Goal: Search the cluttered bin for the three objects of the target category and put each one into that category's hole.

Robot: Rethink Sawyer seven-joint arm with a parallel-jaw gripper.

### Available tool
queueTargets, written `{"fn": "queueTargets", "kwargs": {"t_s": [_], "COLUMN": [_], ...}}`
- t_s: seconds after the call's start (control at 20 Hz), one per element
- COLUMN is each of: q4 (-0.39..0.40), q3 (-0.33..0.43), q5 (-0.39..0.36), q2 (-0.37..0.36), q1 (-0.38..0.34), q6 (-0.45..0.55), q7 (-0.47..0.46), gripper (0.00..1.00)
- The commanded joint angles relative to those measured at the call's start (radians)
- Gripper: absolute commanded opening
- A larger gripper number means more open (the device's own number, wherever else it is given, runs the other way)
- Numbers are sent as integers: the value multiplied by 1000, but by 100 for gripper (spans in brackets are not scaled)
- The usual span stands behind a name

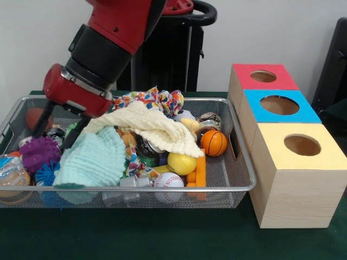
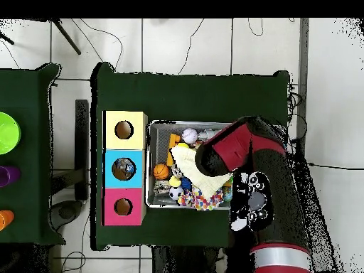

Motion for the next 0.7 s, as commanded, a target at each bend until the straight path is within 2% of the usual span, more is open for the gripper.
{"fn": "queueTargets", "kwargs": {"t_s": [0.05, 0.3, 0.7], "q4": [-33, -49, -65], "q3": [-42, -51, -97], "q5": [-93, -100, -124], "q2": [69, 88, 135], "q1": [21, 23, 50], "q6": [-52, -51, -103], "q7": [41, 43, 125], "gripper": [100, 100, 100]}}
